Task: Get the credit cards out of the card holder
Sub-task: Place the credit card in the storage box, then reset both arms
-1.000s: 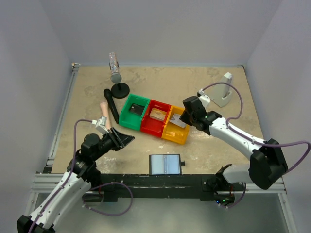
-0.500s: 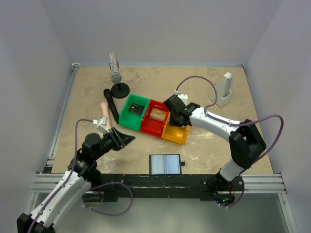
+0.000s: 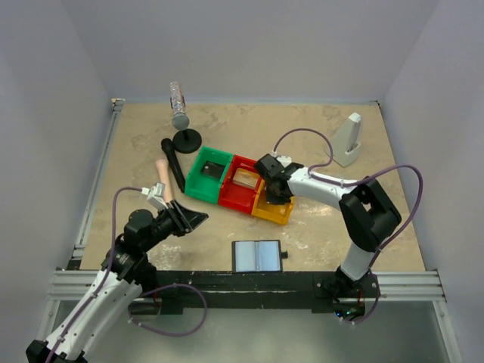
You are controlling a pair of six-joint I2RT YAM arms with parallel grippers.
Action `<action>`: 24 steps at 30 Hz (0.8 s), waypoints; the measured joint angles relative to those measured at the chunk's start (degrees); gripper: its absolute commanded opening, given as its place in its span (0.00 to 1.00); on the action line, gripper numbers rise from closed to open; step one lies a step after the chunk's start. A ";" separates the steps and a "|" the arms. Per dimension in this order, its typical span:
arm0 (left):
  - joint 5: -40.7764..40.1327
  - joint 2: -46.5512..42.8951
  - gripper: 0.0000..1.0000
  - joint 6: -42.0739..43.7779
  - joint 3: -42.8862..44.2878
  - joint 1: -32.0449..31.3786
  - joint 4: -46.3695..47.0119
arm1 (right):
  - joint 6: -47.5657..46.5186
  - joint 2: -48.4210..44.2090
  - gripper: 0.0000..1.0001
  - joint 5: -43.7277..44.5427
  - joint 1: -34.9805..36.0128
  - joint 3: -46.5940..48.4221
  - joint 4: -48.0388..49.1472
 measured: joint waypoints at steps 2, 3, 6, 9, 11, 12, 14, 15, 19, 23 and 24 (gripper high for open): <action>-0.09 -0.44 0.44 0.09 0.00 0.00 -0.72 | 0.22 0.52 0.00 0.04 -0.90 0.00 0.02; -0.13 -0.68 0.44 0.15 0.09 0.02 -1.18 | 0.22 0.66 0.00 0.07 -1.40 0.00 0.02; -0.15 -0.98 0.44 0.74 1.11 0.00 -3.26 | 0.20 0.74 0.00 0.11 -2.67 0.15 -0.02; -0.35 -0.98 0.44 1.81 2.51 0.00 -4.35 | 0.11 1.01 0.00 0.20 -3.69 1.07 -0.46; -0.42 -0.98 0.44 2.47 3.58 0.00 -5.22 | -0.07 1.64 0.00 0.26 -4.35 2.21 -0.46; -0.46 -0.98 0.44 2.75 4.09 0.02 -5.62 | -0.26 1.99 0.00 0.28 -4.68 2.69 -0.46; -0.57 -0.98 0.44 3.45 4.79 0.02 -6.12 | -0.44 2.51 0.00 0.44 -5.29 3.19 -0.46; -0.61 -1.01 0.44 3.65 5.01 0.00 -6.36 | -0.48 2.64 0.00 0.46 -5.60 3.26 -0.46; -0.83 -1.09 0.44 4.04 5.07 0.00 -7.21 | -0.72 2.67 0.00 0.44 -6.27 3.37 -0.61; -0.98 -1.20 0.44 4.52 5.07 0.00 -8.13 | -1.25 2.47 0.01 -0.07 -6.34 3.17 -0.09; -0.98 -1.27 0.45 4.68 5.07 0.02 -8.35 | -1.42 2.05 0.04 -0.26 -6.25 2.78 0.46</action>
